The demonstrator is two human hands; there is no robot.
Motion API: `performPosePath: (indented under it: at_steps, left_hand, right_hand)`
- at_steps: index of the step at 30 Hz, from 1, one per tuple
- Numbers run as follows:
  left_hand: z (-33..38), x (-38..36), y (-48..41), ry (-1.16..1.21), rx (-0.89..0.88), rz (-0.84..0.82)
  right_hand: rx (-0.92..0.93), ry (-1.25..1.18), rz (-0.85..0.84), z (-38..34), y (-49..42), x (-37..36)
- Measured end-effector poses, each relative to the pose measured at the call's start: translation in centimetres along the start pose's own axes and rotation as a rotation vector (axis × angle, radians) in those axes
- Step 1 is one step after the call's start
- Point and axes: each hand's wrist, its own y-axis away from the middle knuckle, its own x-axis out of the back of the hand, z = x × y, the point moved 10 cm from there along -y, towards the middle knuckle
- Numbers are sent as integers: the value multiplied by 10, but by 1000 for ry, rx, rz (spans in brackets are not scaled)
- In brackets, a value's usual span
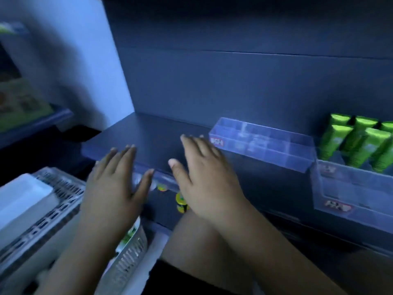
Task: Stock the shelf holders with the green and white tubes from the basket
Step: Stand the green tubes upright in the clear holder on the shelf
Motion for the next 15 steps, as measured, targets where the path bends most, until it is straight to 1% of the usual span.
performPosePath:
  at_steps: [3,5,7,10,12,15]
  left_hand:
    - [-80,35,51,-109,206,-17]
    - [-126,50,85,-150,355,-27]
    - [-160,58,116,-183,459,-38]
    - [-197,56,155,-225,555,-77]
    - [-213,46,175,-213,608,-120]
    - [-236,21,199,-160,662,-198]
  right_hand:
    - [155,-69,-55,-85,3,-54]
    - [214,-134,-161,-131,13,-106]
    - [240,-163,-287,-163,29,-161]
    - [222,-144,-441,-178,56,-231]
    - [212,-92,-576,-172,71,-268]
    - [253,-18,-756,-159,82,-305]
